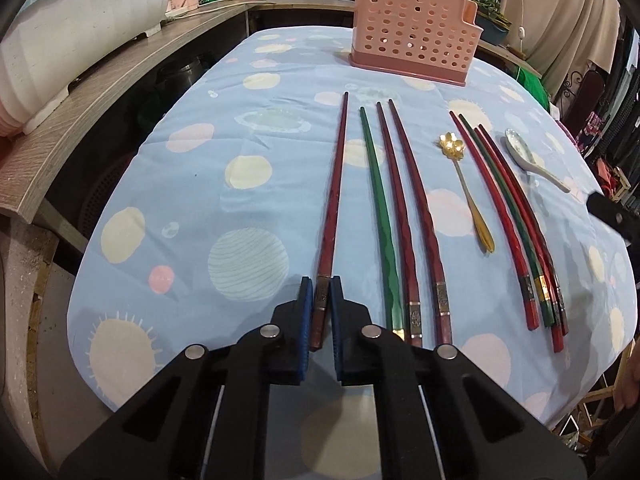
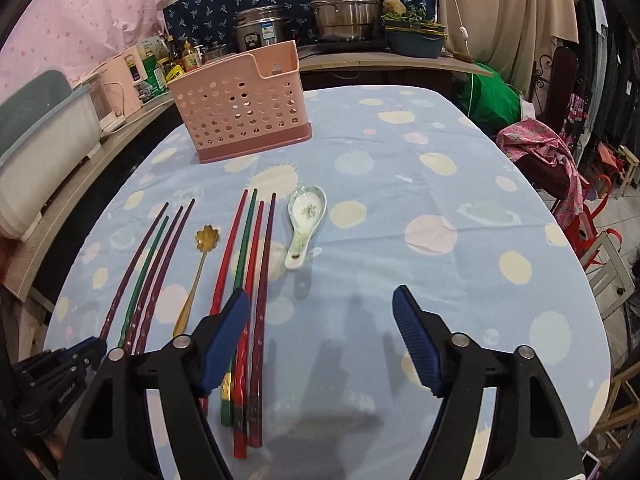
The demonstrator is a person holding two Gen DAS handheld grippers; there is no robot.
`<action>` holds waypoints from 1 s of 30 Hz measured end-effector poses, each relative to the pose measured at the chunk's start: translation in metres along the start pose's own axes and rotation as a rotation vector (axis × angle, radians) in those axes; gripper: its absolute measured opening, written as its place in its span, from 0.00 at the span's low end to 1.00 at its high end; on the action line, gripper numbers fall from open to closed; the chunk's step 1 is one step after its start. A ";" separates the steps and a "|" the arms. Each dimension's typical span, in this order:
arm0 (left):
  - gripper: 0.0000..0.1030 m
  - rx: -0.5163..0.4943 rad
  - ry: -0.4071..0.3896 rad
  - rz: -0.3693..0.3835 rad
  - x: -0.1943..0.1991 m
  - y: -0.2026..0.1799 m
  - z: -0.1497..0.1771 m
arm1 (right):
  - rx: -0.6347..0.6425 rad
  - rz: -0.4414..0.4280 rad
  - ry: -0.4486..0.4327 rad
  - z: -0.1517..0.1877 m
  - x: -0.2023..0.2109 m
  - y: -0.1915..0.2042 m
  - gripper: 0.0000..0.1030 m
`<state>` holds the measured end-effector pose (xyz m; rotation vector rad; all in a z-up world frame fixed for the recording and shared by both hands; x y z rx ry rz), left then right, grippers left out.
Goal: Organize utensils
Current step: 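Close the left tool on a dark red chopstick while the right tool grasps the white ceramic spoon handle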
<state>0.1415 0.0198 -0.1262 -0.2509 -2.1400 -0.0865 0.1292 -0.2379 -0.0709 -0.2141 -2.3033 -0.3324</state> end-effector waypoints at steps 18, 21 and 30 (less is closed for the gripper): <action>0.09 -0.004 0.000 0.003 -0.003 0.001 -0.006 | -0.052 -0.088 0.097 -0.018 -0.064 0.002 0.15; 0.09 -0.004 0.000 0.003 -0.003 0.001 -0.006 | -0.049 -0.086 0.113 -0.011 -0.069 0.003 0.15; 0.09 -0.005 -0.001 0.003 -0.003 0.001 -0.006 | -0.026 -0.077 0.104 -0.002 -0.069 0.006 0.15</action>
Point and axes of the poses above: each gripper's, at about its wrist camera, not at the fingertips, and x roughly against the way its jaws point, y to its left, z to its underside, the point moved 7 cm from there along -x, roughly the way its jaws point, and after that the axes turned 3 degrees about -x, right-handed, at the moved point
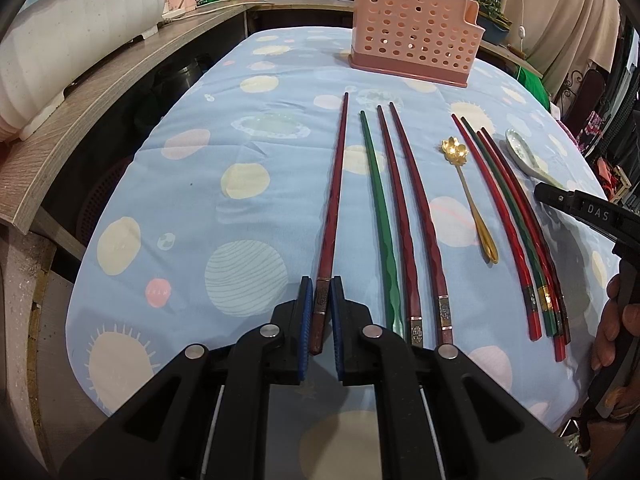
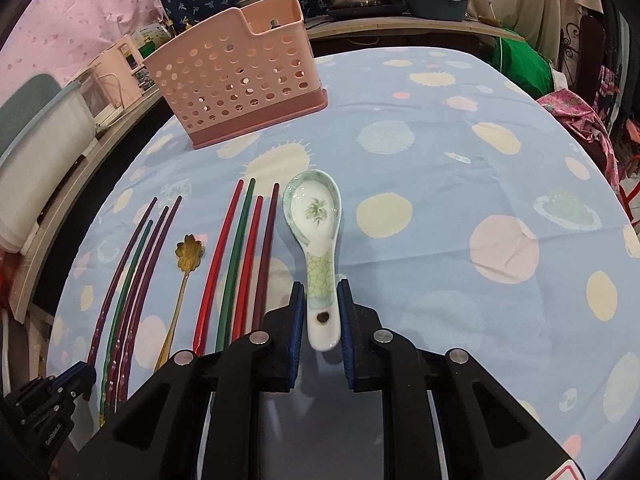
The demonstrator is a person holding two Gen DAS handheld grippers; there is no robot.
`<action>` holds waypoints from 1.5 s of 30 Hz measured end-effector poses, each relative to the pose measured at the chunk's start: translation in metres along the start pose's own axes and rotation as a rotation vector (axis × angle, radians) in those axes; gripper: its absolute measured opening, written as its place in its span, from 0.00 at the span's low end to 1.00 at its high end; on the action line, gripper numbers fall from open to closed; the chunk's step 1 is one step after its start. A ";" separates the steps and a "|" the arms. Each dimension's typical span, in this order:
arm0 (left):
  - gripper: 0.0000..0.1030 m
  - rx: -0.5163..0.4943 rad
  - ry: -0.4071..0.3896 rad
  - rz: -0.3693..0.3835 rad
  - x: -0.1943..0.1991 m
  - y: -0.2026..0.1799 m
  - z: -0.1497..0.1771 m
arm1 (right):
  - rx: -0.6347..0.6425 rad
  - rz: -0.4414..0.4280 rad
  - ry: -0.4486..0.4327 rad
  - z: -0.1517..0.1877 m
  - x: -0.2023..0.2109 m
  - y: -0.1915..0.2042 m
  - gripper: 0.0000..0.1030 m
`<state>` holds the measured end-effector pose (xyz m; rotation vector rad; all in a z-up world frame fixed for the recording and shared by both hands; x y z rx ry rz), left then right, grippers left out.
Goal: Organize utensils
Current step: 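Close the left tool on a dark red chopstick while the right tool grasps the white ceramic spoon handle, then lift the chopstick and spoon and carry both toward the pink basket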
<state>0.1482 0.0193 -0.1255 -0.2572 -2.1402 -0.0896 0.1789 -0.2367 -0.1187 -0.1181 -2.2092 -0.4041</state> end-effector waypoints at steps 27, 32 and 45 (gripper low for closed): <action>0.09 -0.005 -0.011 -0.006 0.000 -0.001 0.001 | -0.145 -0.146 0.034 0.003 0.000 -0.011 0.08; 0.09 0.000 -0.016 -0.001 0.000 0.000 0.001 | -0.132 -0.136 0.014 0.006 0.003 -0.010 0.07; 0.07 0.044 -0.042 0.046 0.023 0.008 -0.002 | -0.086 -0.041 -0.083 -0.007 0.055 -0.014 0.07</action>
Point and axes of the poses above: each gripper's, at about its wrist camera, not at the fingertips, and x roughly against the way its jaws point, y to its left, z to its underside, the point moved 7 cm from there along -x, roughly the way its jaws point, and after that the axes turned 3 degrees about -x, right-handed, at the moved point
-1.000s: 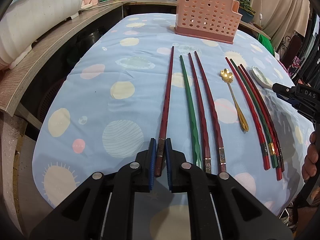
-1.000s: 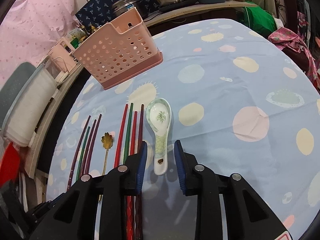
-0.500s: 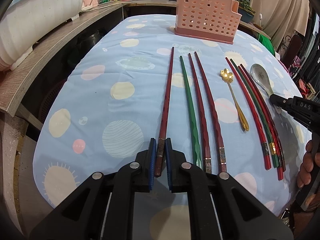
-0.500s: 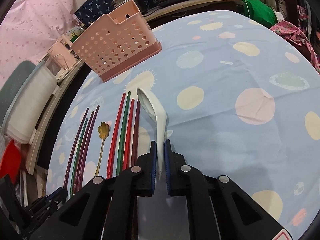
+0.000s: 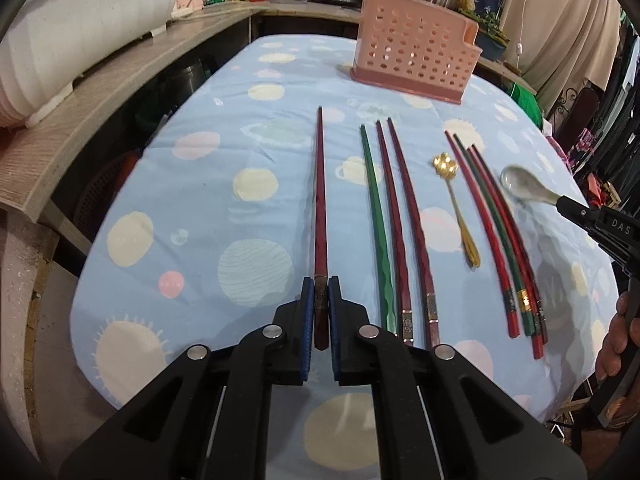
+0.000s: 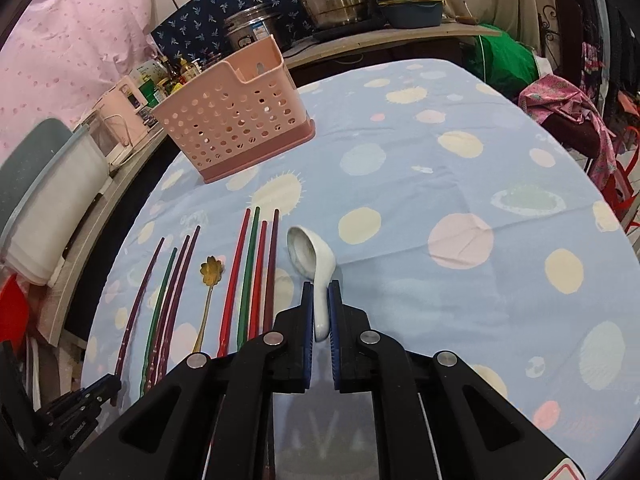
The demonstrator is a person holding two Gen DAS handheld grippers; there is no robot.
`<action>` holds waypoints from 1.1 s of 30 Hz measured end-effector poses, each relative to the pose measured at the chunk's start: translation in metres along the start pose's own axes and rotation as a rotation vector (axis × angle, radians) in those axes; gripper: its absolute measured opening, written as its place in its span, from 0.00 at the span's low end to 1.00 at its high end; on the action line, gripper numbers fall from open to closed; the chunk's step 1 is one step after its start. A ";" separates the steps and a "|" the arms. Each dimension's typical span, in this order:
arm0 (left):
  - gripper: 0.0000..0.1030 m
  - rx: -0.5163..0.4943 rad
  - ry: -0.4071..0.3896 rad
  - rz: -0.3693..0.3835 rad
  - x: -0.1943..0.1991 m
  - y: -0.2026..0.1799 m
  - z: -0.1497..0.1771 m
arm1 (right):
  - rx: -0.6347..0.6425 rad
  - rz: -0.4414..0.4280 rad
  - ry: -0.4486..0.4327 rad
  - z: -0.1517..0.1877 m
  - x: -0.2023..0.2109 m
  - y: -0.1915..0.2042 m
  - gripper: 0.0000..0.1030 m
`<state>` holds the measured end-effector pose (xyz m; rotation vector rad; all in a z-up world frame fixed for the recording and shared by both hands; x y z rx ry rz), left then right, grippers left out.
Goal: Organize utensils
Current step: 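Lift the chopstick and spoon and carry both toward the pink basket, then lower the chopstick and spoon into the pink basket and open both tools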
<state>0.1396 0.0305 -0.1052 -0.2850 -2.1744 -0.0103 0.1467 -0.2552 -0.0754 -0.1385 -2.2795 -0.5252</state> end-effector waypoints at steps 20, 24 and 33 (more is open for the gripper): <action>0.06 0.010 -0.314 -0.004 0.093 0.021 -0.150 | 0.122 -0.003 -0.138 -0.071 0.042 0.030 0.05; 0.06 -0.001 -0.343 -0.006 0.098 0.022 -0.183 | 0.138 -0.017 -0.165 -0.098 0.040 0.040 0.05; 0.06 -0.050 -0.460 -0.009 0.127 0.001 -0.267 | 0.136 -0.053 -0.228 -0.175 0.027 0.058 0.05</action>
Point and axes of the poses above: each gripper's, at about its wrist camera, not at the fingertips, and x roughly against the way its jaws point, y to its left, z to its underside, the point moved 7 cm from there along -x, roughly the way its jaws point, and after that the axes turned 3 degrees about -x, right-handed, at the moved point
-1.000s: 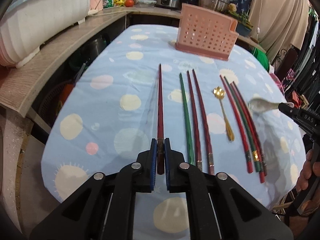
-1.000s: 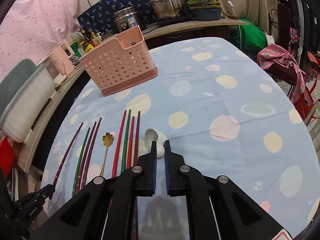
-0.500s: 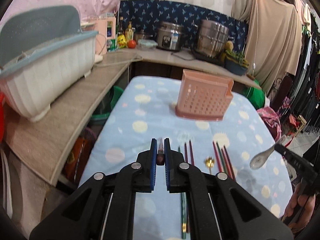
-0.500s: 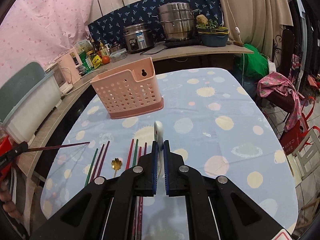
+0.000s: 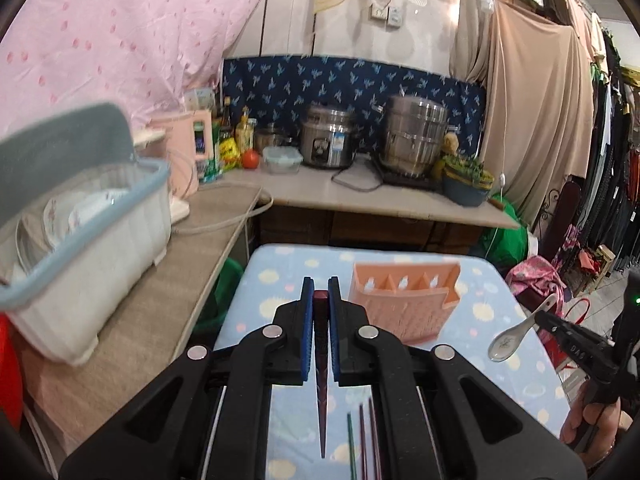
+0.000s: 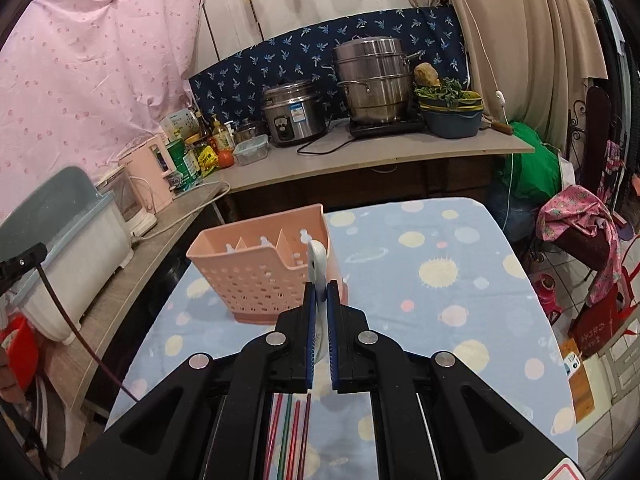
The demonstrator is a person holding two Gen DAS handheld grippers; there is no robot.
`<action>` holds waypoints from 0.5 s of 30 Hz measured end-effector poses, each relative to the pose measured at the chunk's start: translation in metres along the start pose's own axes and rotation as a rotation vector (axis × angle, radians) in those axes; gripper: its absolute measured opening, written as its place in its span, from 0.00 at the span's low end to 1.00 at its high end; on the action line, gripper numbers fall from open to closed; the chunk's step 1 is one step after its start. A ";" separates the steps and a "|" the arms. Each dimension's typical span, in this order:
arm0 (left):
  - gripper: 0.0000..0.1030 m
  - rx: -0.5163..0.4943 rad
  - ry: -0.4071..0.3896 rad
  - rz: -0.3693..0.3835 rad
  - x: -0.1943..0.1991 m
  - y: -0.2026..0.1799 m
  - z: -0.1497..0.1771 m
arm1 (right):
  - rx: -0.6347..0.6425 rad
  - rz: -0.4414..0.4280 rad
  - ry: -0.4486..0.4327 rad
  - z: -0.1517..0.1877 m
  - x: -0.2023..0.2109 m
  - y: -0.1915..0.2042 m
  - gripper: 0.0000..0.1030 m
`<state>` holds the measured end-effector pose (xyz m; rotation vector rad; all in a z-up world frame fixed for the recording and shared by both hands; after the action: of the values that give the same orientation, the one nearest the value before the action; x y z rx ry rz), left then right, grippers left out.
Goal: Organize utensils
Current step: 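Lower the chopstick and spoon into the pink basket and open both tools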
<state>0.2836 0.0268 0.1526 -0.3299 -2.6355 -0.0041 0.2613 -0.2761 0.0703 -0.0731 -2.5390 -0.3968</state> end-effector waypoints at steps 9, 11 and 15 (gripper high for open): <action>0.07 0.021 -0.229 0.034 0.002 -0.021 -0.112 | -0.001 -0.014 -0.040 -0.061 -0.048 0.009 0.05; 0.06 0.038 -0.264 0.045 -0.008 -0.027 -0.131 | -0.004 -0.016 -0.038 -0.069 -0.061 0.010 0.05; 0.07 0.039 -0.272 0.046 -0.038 -0.039 -0.144 | 0.000 -0.022 -0.017 -0.073 -0.083 0.015 0.05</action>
<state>0.3736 -0.0288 0.2647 -0.4034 -2.8913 0.1145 0.3717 -0.2805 0.0879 -0.0485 -2.5587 -0.4060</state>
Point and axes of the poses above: each gripper's, at about its wrist camera, not at the fingertips, and x roughly against the way its jaws point, y to its left, z to its underside, the point moved 7 cm from there along -x, roughly the way its jaws point, and after that the axes turned 3 degrees about -x, right-handed, at the moved point
